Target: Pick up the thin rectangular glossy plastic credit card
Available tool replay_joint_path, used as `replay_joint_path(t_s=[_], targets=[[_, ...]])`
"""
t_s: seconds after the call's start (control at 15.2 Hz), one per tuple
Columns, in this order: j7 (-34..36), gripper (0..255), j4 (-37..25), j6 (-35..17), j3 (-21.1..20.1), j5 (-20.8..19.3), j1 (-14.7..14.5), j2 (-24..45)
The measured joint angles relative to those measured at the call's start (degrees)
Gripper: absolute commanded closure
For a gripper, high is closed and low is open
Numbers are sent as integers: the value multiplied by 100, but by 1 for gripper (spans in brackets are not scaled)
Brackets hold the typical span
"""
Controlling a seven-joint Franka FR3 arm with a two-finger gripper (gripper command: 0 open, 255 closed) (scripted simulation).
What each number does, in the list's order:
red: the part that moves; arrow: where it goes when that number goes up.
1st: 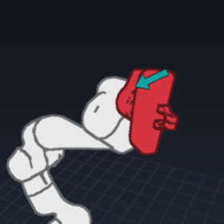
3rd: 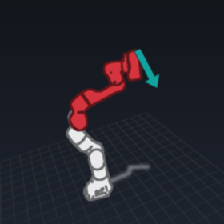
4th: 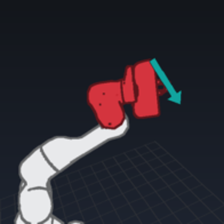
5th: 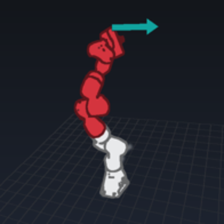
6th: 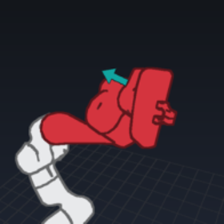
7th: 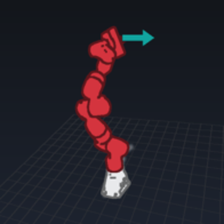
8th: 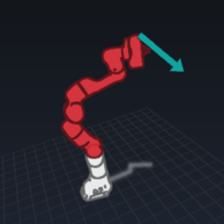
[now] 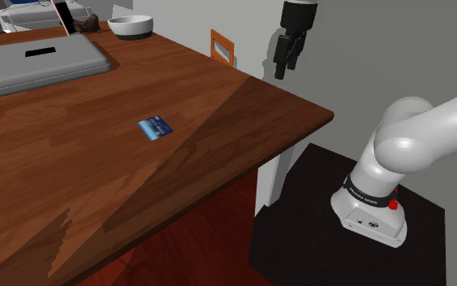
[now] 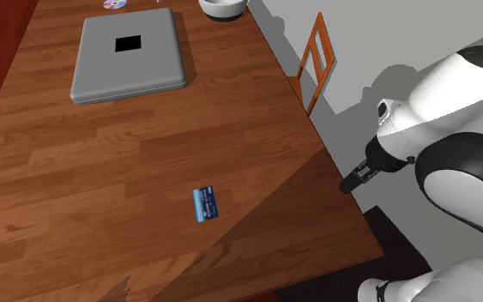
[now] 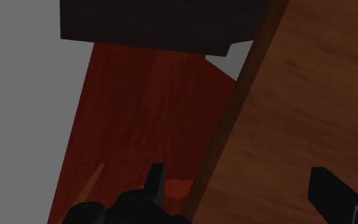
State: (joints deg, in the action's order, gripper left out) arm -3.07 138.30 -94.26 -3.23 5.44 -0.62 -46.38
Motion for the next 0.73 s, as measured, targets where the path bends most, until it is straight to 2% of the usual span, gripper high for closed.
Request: replay_joint_path(t_s=[0.2,0.53,0.73], targets=[[201,0,31,-176,-170,80,-23,2],[1083,0,126,-912,-935,371,-98,75],[1696,0,-20,-1378,-1483,475,-87,321]])
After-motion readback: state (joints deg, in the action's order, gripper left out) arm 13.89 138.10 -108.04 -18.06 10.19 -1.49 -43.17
